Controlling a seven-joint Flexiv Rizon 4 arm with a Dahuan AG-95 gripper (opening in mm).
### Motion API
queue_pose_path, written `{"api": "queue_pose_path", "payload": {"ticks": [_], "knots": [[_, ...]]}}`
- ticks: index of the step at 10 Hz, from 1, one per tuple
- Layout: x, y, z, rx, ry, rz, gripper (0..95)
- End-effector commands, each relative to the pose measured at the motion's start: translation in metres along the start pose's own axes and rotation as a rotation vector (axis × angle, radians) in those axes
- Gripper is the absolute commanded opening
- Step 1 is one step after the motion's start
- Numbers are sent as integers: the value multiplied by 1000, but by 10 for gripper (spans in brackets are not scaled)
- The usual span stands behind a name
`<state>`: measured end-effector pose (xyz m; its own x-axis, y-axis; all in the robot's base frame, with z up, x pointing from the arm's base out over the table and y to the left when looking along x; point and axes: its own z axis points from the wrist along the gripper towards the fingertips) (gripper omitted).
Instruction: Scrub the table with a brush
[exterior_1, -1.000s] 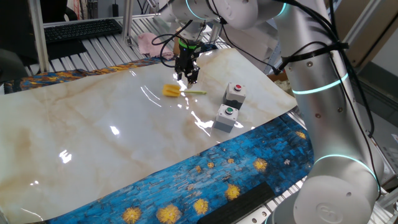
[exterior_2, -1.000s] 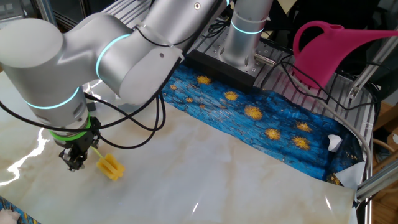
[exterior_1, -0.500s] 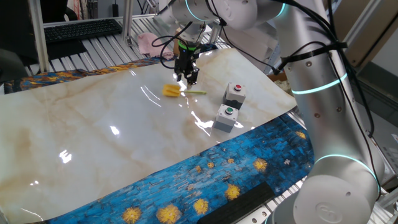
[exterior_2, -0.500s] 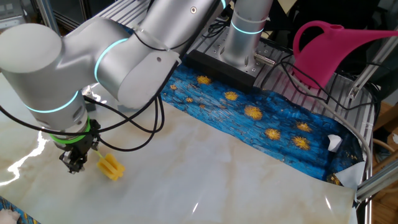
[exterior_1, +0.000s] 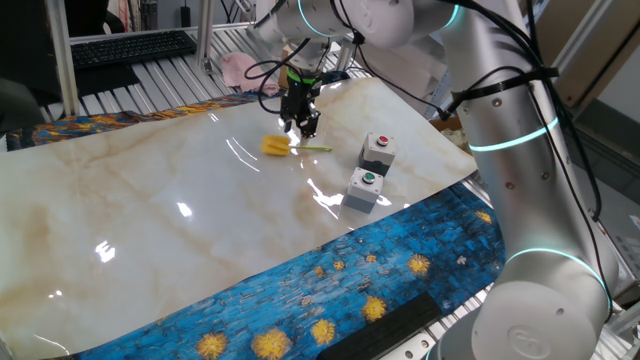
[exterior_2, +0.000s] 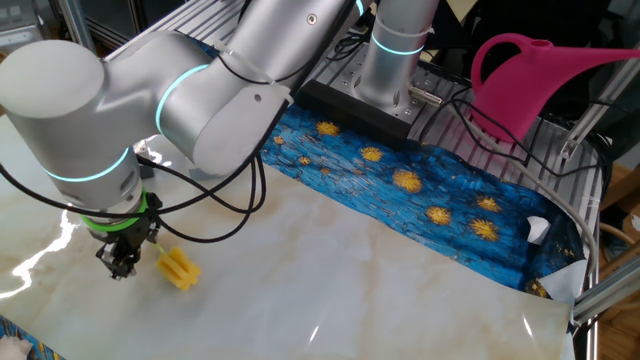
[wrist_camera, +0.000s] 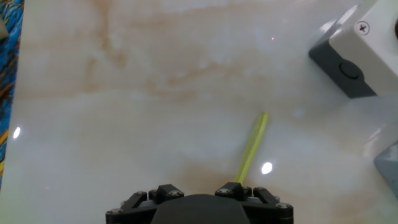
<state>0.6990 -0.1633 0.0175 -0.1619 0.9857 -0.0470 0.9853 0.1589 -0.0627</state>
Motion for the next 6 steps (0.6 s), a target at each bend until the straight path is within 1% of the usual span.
{"api": "queue_pose_path", "payload": {"ticks": [1, 2, 6], "knots": [[0, 0, 0, 1, -11, -12, 0], [0, 0, 0, 0, -16, -11, 0], [0, 0, 0, 4, -15, -32, 0]]}}
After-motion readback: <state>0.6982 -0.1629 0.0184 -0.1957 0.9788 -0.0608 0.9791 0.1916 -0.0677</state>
